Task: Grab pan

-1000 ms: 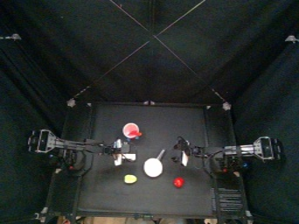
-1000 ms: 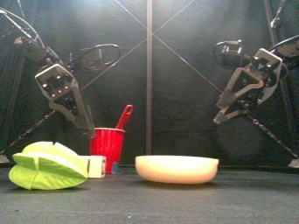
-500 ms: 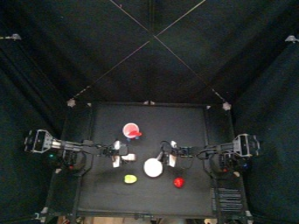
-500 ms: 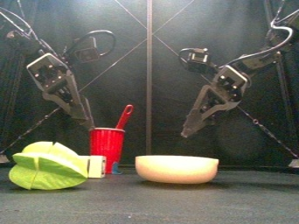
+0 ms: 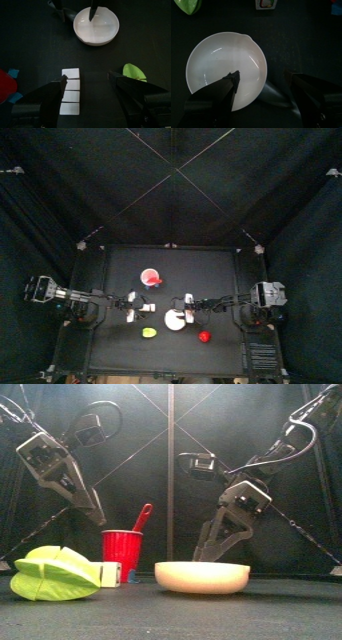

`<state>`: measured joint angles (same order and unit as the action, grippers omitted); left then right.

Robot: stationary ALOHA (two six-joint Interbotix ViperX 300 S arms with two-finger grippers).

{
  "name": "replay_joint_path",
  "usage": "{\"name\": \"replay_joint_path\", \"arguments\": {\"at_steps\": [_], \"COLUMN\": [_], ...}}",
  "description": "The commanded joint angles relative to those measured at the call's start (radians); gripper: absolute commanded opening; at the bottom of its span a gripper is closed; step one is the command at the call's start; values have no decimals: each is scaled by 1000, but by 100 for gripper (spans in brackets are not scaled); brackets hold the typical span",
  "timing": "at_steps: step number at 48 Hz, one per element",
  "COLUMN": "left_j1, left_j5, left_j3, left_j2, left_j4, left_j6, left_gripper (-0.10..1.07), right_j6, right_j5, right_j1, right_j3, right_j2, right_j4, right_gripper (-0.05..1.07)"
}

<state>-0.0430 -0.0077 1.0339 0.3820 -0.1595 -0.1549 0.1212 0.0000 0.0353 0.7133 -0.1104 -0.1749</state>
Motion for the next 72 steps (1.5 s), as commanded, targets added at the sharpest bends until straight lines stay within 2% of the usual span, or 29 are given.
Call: {"name": "replay_joint_path", "arguments": {"at_steps": [1, 10, 32, 45, 62, 72], "left_j1": [-2, 0, 2, 6, 6, 6], "left_j5": [-32, -69, -71, -71, -71, -71], "left_j3": [-3, 14, 20, 25, 25, 25], "left_j2": [14, 29, 29, 29, 29, 29], "left_j4": [0, 2, 15, 15, 15, 17], "left_j6": [3, 2, 0, 0, 0, 0], "left_gripper": [98, 98, 98, 98, 98, 98], "right_j6": [-2, -2, 6, 6, 8, 8], "right_j5": [-2, -2, 0, 0, 0, -15], "right_j1": [6, 8, 11, 17, 29, 41], "right_j3": [-21, -21, -25, -26, -31, -9], "right_j2": [5, -5, -32, -32, -17, 35], "right_j4": [0, 0, 9, 15, 34, 64], "right_gripper": [99, 96, 74, 65, 48, 41]}}
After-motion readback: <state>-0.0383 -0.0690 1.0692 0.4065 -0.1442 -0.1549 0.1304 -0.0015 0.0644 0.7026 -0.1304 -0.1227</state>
